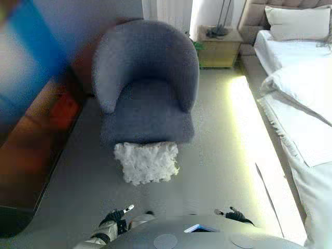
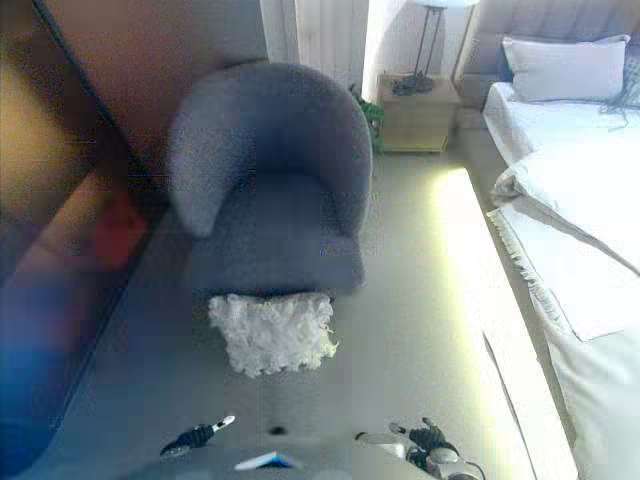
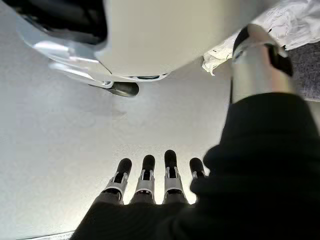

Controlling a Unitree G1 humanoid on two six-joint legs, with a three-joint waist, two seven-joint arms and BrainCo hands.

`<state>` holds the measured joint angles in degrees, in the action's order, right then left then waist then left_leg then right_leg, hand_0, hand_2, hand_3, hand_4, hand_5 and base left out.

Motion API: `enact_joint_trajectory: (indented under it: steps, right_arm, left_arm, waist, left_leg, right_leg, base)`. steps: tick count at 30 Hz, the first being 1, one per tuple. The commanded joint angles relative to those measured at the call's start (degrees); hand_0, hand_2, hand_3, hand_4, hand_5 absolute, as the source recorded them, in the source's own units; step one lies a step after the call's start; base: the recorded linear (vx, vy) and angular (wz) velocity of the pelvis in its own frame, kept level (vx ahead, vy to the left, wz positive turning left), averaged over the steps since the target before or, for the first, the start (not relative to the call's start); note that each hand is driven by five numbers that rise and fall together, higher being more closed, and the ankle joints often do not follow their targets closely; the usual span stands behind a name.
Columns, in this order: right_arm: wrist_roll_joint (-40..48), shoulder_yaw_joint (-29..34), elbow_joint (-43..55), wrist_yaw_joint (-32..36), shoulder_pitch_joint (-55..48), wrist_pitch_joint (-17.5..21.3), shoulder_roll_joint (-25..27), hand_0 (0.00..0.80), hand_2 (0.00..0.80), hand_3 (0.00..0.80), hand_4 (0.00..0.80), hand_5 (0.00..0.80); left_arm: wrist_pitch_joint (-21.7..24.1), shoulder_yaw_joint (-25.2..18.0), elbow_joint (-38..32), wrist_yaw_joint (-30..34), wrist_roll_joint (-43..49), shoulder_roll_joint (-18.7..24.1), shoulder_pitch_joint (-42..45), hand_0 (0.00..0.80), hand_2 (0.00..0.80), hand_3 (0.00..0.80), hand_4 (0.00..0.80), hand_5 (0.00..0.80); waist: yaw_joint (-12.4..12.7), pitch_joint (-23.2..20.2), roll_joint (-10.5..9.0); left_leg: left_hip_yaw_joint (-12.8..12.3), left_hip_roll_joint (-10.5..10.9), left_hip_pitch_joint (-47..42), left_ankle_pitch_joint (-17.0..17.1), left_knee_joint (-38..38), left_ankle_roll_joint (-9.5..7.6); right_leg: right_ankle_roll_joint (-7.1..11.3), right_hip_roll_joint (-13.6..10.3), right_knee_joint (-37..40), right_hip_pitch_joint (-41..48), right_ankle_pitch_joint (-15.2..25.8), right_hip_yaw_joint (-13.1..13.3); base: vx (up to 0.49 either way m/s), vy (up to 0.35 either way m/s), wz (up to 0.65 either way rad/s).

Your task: Pick up the cushion and take it to the sofa

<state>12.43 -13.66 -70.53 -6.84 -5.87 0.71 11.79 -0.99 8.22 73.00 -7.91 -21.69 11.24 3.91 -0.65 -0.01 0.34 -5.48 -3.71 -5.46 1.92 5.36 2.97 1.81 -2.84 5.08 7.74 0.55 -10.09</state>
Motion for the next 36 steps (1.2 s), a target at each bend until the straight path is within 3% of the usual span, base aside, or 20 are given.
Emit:
enact_joint_trajectory:
  steps: [1,7,13,31,35,36]
  right_arm:
    - [-0.6,0.2,-2.9,-0.9,4.7,-0.2,-1.0,0.000,0.000,0.000,0.000,0.000]
    - [0.4,1.4,-3.3,-2.1,4.7,0.1,-0.9,0.000,0.000,0.000,0.000,0.000]
    - [0.9,2.1,-4.1,-2.3,4.6,1.0,-1.5,0.000,0.000,0.000,0.000,0.000]
    - [-0.9,2.2,-3.5,-2.9,3.5,2.6,-2.2,0.000,0.000,0.000,0.000,0.000]
    - [-1.7,2.0,-3.1,-3.7,3.9,2.5,-2.1,0.000,0.000,0.000,0.000,0.000]
    - [-2.0,1.7,-2.3,-3.6,4.3,1.9,-1.7,0.000,0.000,0.000,0.000,0.000]
  left_arm:
    - [-0.9,-1.3,3.7,0.8,1.1,0.0,-4.9,0.000,0.000,0.000,0.000,0.000]
    - [-0.7,-1.4,4.8,1.5,2.8,0.0,-4.3,0.000,0.000,0.000,0.000,0.000]
    - [-1.6,-0.8,5.4,2.2,4.2,-0.2,-4.7,0.000,0.000,0.000,0.000,0.000]
    - [1.0,-3.4,6.6,3.1,2.6,0.6,-4.3,0.000,0.000,0.000,0.000,0.000]
    - [3.1,-4.2,6.6,2.9,0.5,0.6,-4.8,0.000,0.000,0.000,0.000,0.000]
    - [5.5,-4.5,6.3,2.6,-0.9,0.3,-5.3,0.000,0.000,0.000,0.000,0.000]
  waist:
    - [0.5,2.4,-2.13]
    - [0.7,3.1,-2.22]
    - [0.2,2.6,-2.16]
    - [-0.4,3.6,-2.72]
    - [-0.4,4.7,-3.46]
    - [0.1,6.1,-4.57]
  left_leg:
    - [-3.7,1.0,-2.4,-3.3,-0.4,-1.10]
    - [-2.8,1.7,-2.5,-3.7,-0.4,-1.59]
    - [-3.3,1.7,-3.1,-4.2,-0.4,-1.88]
    - [-3.8,2.2,-4.0,-4.7,-0.6,-2.85]
    - [-3.3,2.8,-1.6,-6.7,-7.9,-3.12]
    - [-2.0,3.7,2.0,-8.2,-17.0,-3.03]
  right_leg:
    - [4.62,-3.4,-0.1,-2.5,3.6,-0.4]
    - [4.58,-3.2,-0.1,-2.6,3.6,0.3]
    - [4.60,-3.3,-0.1,-2.1,3.4,0.6]
    - [4.12,-2.9,-1.9,-2.5,2.5,0.9]
    - [2.85,-2.6,-4.6,-3.9,1.7,1.3]
    - [1.46,-3.0,-6.3,-4.7,1.1,1.5]
  base:
    - [0.000,0.000,0.00]
    - [0.000,0.000,0.00]
    - [0.044,0.022,0.00]
    - [0.024,-0.017,0.00]
    - [-0.015,-0.100,-0.01]
    - [-0.056,-0.118,0.02]
